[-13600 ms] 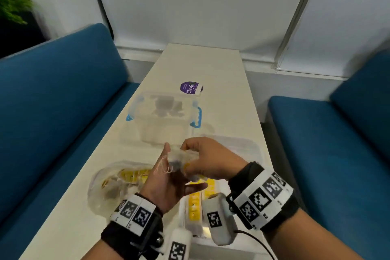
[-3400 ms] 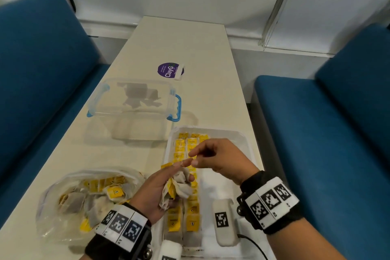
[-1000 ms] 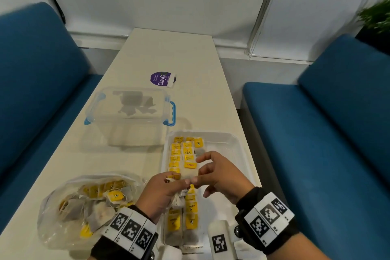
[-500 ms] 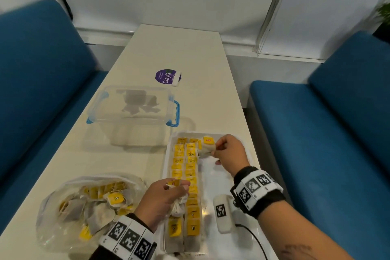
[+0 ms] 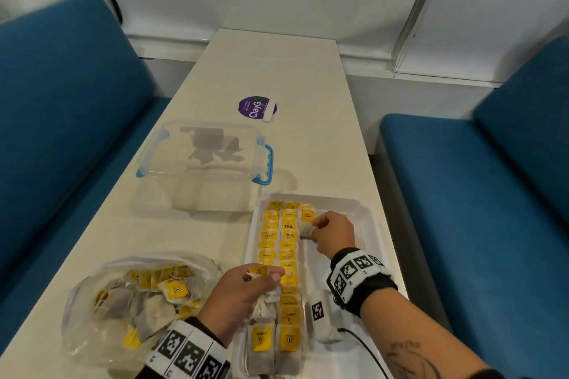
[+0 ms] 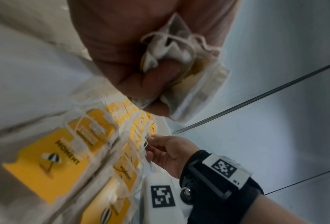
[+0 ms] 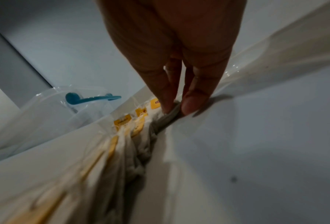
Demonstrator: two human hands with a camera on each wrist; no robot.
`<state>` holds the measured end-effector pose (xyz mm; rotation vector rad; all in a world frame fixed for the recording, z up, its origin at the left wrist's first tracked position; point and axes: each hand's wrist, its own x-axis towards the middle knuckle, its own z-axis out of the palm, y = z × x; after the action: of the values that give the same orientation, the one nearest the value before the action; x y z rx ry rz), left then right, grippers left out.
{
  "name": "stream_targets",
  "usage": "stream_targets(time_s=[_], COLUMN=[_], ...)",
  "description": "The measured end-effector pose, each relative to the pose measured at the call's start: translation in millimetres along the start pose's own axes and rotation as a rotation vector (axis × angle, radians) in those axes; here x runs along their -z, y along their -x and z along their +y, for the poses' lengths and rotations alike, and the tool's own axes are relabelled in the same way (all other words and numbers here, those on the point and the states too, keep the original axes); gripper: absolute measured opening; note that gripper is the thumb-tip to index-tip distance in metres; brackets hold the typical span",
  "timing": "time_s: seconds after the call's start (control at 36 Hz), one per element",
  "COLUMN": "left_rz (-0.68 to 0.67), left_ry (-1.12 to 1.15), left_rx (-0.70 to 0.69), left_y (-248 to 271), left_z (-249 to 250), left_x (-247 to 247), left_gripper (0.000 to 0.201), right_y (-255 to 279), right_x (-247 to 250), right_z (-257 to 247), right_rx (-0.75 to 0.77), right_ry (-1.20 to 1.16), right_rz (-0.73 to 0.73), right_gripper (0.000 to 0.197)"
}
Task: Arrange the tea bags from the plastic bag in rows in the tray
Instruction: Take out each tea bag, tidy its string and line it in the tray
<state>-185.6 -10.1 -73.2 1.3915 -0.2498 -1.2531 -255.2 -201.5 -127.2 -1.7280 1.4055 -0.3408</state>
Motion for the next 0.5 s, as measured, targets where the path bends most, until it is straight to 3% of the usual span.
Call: stream_targets(time_s=[0.19,0.25,0.33,0.42,0.5], left_rz=[-0.042,-0.049,-0.058,-0.091,-0.152], left_ry=[0.148,0.123,0.015,-0.006,-0.023], left_rx=[0.059,0.053,0.011,0.002,-0.01], left_y=[-0.4,-1.3,-0.8,-1.2,1.1], left_z=[0.4,0.6,2.2,1.9,2.9], left_x=[0.5,1.2,1.8,0.7,-1.8], left_gripper=[0.024,0.027,0.053,0.058,0.057], right_y=[8.1,13.1,25.7,46.1,73.0], right_x=[9.2,19.2,32.2,45.2,57.1], right_z=[-0.7,-5.4,-18.3,-36.5,-52.0], right_rx=[0.039,0.078,0.125,0.172,0.252], right_ry=[0.008,-0.007,-0.11,-0.228,-0.213], right_rz=[-0.006,0.014,0.018,-0.111,-0.37], right_gripper=[0.019,0.022,0.026,0.023,0.017])
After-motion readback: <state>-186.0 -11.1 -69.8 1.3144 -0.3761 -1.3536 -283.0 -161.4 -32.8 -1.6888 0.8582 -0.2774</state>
